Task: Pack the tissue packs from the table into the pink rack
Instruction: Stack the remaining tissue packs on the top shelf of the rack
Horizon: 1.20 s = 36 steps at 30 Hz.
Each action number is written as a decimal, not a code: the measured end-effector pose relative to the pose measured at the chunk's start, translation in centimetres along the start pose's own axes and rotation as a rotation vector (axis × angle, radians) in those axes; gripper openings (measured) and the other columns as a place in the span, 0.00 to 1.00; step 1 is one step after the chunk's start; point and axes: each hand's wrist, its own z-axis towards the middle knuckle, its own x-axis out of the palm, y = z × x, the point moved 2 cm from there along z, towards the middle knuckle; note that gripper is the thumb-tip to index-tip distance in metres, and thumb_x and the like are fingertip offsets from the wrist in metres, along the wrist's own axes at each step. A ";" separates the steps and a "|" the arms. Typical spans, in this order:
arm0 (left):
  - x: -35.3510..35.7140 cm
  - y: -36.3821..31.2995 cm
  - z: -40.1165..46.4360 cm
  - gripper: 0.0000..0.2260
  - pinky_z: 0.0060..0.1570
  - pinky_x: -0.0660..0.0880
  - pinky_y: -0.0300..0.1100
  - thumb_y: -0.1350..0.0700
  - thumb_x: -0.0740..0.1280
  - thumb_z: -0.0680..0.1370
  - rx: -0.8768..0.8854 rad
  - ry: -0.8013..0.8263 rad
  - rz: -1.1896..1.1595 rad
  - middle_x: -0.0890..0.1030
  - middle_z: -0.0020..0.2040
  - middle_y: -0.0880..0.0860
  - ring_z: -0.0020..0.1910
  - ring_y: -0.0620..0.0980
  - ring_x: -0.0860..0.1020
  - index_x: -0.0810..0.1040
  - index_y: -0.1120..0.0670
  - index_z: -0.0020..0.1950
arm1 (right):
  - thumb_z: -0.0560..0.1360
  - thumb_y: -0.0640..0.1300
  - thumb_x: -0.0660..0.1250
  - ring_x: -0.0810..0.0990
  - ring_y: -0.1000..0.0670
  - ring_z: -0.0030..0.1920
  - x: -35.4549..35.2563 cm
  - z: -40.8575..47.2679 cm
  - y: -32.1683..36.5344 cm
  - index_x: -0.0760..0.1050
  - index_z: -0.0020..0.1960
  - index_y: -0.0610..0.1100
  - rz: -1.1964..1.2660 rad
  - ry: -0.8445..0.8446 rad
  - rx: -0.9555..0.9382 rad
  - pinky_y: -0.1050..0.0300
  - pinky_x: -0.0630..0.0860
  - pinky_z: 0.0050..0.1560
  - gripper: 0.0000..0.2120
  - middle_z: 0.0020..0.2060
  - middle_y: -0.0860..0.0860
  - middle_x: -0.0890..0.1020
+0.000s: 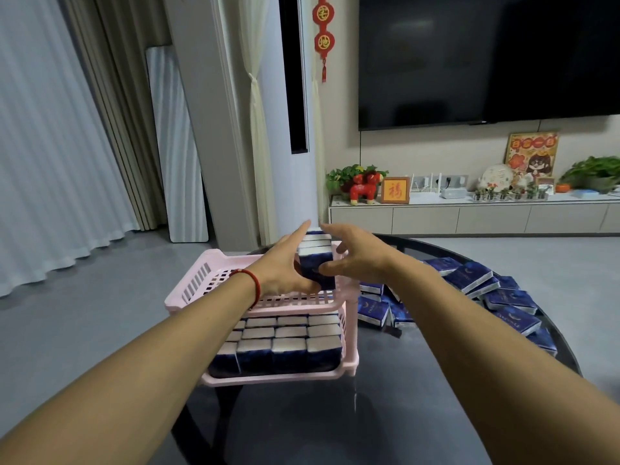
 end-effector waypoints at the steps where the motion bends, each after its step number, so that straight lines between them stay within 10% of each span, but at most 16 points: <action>1: -0.1 0.1 0.1 0.59 0.68 0.76 0.54 0.53 0.84 0.62 0.017 -0.019 0.022 0.70 0.74 0.52 0.68 0.56 0.76 0.50 0.42 0.83 | 0.73 0.43 0.76 0.81 0.48 0.57 0.2 0.1 0.0 0.71 0.74 0.47 -0.003 -0.018 -0.021 0.61 0.77 0.48 0.31 0.68 0.50 0.78; 11: 0.1 0.2 -0.1 0.53 0.68 0.76 0.54 0.55 0.83 0.64 0.038 -0.065 0.010 0.69 0.73 0.53 0.68 0.56 0.74 0.55 0.44 0.81 | 0.74 0.46 0.76 0.77 0.53 0.61 0.3 -0.8 -0.9 0.64 0.80 0.50 0.115 -0.073 -0.008 0.62 0.74 0.51 0.38 0.70 0.50 0.76; 22: 0.2 -0.5 -0.8 0.61 0.69 0.75 0.57 0.58 0.82 0.66 -0.062 0.003 -0.067 0.63 0.79 0.53 0.72 0.58 0.71 0.40 0.41 0.83 | 0.80 0.43 0.65 0.81 0.49 0.57 1.8 -7.7 -8.8 0.77 0.68 0.45 0.068 -0.388 0.318 0.50 0.76 0.63 0.17 0.62 0.48 0.83; 28: -1.1 -1.7 -2.6 0.60 0.69 0.73 0.57 0.64 0.79 0.71 -0.168 0.004 -0.110 0.60 0.82 0.59 0.69 0.58 0.76 0.33 0.42 0.81 | 0.83 0.53 0.56 0.41 0.48 0.83 8.5 -8.7 -11.3 0.50 0.83 0.54 -0.549 -0.042 0.379 0.25 0.34 0.73 0.31 0.83 0.55 0.45; 32: -2.1 -3.1 -6.4 0.42 0.53 0.80 0.45 0.63 0.71 0.77 -0.203 -0.276 -0.109 0.67 0.78 0.56 0.56 0.49 0.80 0.52 0.45 0.84 | 0.84 0.49 0.52 0.43 0.47 0.83 10.1 -8.5 -11.9 0.56 0.81 0.50 -0.658 -0.027 0.342 0.29 0.17 0.59 0.26 0.82 0.52 0.56; 36: -0.4 -4.5 -11.1 0.18 0.44 0.75 0.32 0.64 0.68 0.76 0.046 -0.677 0.030 0.81 0.59 0.46 0.50 0.44 0.81 0.78 0.49 0.64 | 0.79 0.42 0.59 0.68 0.49 0.73 9.9 -9.3 -10.8 0.76 0.59 0.46 -0.713 -0.165 0.255 0.30 0.29 0.72 0.11 0.59 0.49 0.80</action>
